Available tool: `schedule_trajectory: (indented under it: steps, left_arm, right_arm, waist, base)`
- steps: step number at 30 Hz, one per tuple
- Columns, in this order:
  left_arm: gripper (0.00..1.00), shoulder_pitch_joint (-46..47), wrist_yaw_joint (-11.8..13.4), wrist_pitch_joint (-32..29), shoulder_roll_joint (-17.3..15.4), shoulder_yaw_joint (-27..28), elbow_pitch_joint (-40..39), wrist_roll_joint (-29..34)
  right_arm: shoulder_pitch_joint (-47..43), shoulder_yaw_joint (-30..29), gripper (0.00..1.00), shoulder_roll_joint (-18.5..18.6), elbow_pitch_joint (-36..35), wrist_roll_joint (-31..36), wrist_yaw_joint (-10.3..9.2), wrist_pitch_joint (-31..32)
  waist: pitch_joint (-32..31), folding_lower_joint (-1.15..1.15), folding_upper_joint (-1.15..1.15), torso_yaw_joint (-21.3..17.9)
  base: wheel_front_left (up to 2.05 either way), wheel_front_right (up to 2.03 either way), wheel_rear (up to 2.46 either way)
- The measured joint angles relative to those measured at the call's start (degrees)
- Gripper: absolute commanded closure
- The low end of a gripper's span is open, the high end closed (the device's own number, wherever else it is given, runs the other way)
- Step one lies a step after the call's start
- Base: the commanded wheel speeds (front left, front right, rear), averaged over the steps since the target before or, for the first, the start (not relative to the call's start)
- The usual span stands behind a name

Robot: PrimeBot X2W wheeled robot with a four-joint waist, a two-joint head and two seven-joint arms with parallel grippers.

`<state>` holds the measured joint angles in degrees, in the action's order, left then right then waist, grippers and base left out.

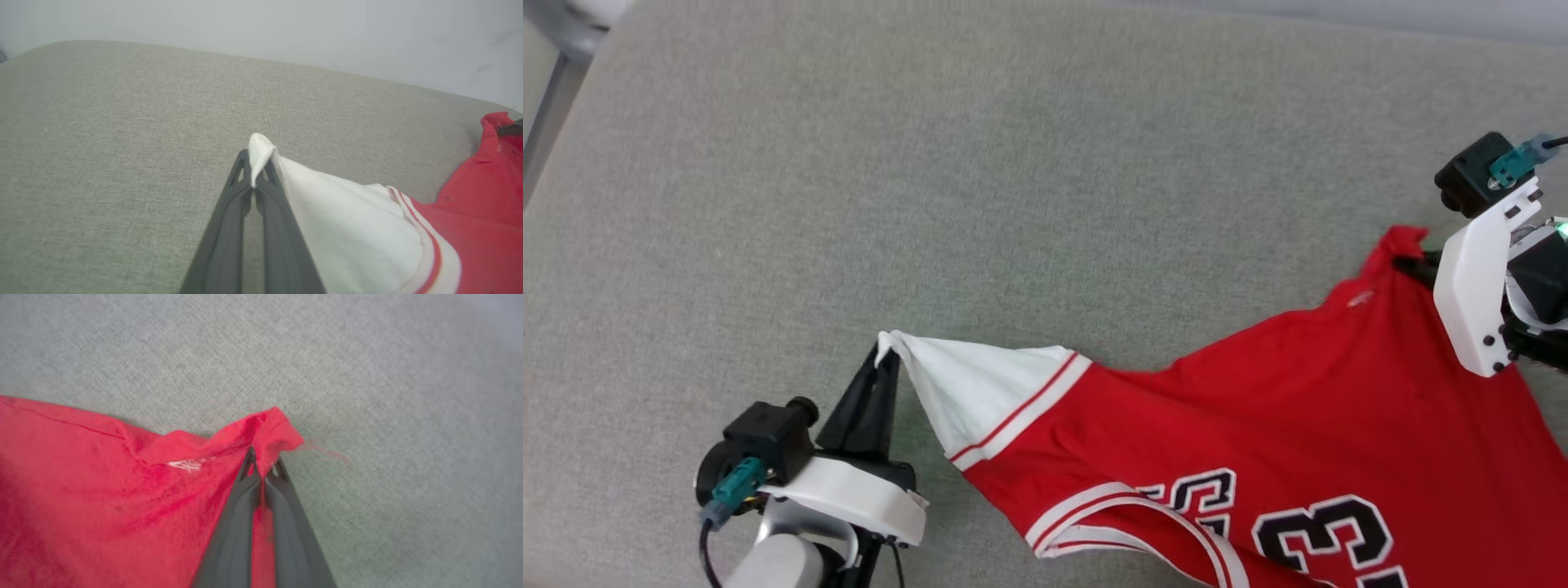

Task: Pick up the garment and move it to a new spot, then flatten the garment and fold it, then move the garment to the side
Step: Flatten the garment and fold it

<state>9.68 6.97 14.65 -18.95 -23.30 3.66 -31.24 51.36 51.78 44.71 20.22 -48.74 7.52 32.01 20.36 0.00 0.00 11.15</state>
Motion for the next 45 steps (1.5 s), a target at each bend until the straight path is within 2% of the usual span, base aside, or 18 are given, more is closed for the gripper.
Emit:
schedule_trajectory:
  steps: [5, 12, 19, 23, 26, 27, 33, 40, 45]
  left_arm:
    - [1.00, -0.01, -0.26, 0.05, -1.96, 1.35, -1.35, -0.23]
    - [1.00, 3.71, -0.21, -1.33, -5.61, 3.81, -6.11, 0.32]
    - [1.00, 13.15, -0.03, -5.52, -8.31, 5.68, -12.00, 1.34]
    - [1.00, 20.93, -0.90, -8.68, -9.50, 5.93, -13.61, 1.90]
    - [1.00, 27.46, -1.53, -10.73, -10.10, 6.23, -13.54, 2.46]
    - [1.00, 31.79, -2.03, -12.12, -10.38, 6.32, -13.29, 2.83]
    - [1.00, 47.51, -4.01, -15.79, -10.07, 6.17, -10.05, 3.37]
    - [1.00, 68.79, -7.71, -17.62, -9.57, 5.67, -0.57, 5.09]
    - [1.00, 82.35, -9.82, -17.42, -8.86, 5.14, 6.76, 7.04]
  right_arm:
    - [-0.03, -0.20, 1.00, 0.42, -1.31, -1.41, 0.00, -7.36]
    - [0.03, -4.43, 1.00, 1.16, -3.35, -2.56, 0.00, -15.35]
    - [0.76, -10.93, 1.00, 0.58, -6.14, -1.07, 0.00, -19.89]
    - [2.67, -15.53, 1.00, -0.62, -8.21, 1.16, 0.00, -20.57]
    - [4.48, -18.51, 1.00, -2.40, -9.11, 3.09, 0.00, -19.83]
    - [6.19, -20.62, 1.00, -3.82, -9.25, 4.45, 0.00, -19.24]
    - [15.18, -26.47, 1.00, -6.90, -9.13, 8.93, 0.00, -17.20]
    - [29.31, -31.22, 1.00, -9.71, -6.11, 14.00, 0.00, -15.82]
    - [39.74, -31.95, 1.00, -10.96, -1.77, 17.26, 0.00, -16.12]
  waist:
    - [-3.88, 0.00, 0.00, -1.54]
    - [-8.02, 0.00, 0.00, -4.60]
    - [-10.18, 0.00, 0.00, -7.29]
    - [-9.85, 0.00, 0.00, -8.39]
    - [-8.61, 0.00, 0.00, -9.12]
    - [-7.40, 0.00, 0.00, -9.62]
    - [-1.62, 0.00, 0.00, -10.74]
    - [6.99, 0.01, 0.00, -11.32]
    - [12.65, 0.01, 0.00, -11.47]
  base:
    - [0.00, 0.00, 0.00]
    - [0.00, 0.00, 0.00]
    - [0.00, 0.00, 0.00]
    - [0.00, 0.00, 0.00]
    - [0.00, 0.00, 0.00]
    - [0.00, 0.00, 0.00]
    - [0.00, 0.00, 0.00]
    - [0.00, 0.00, 0.00]
    - [0.00, 0.00, 0.00]
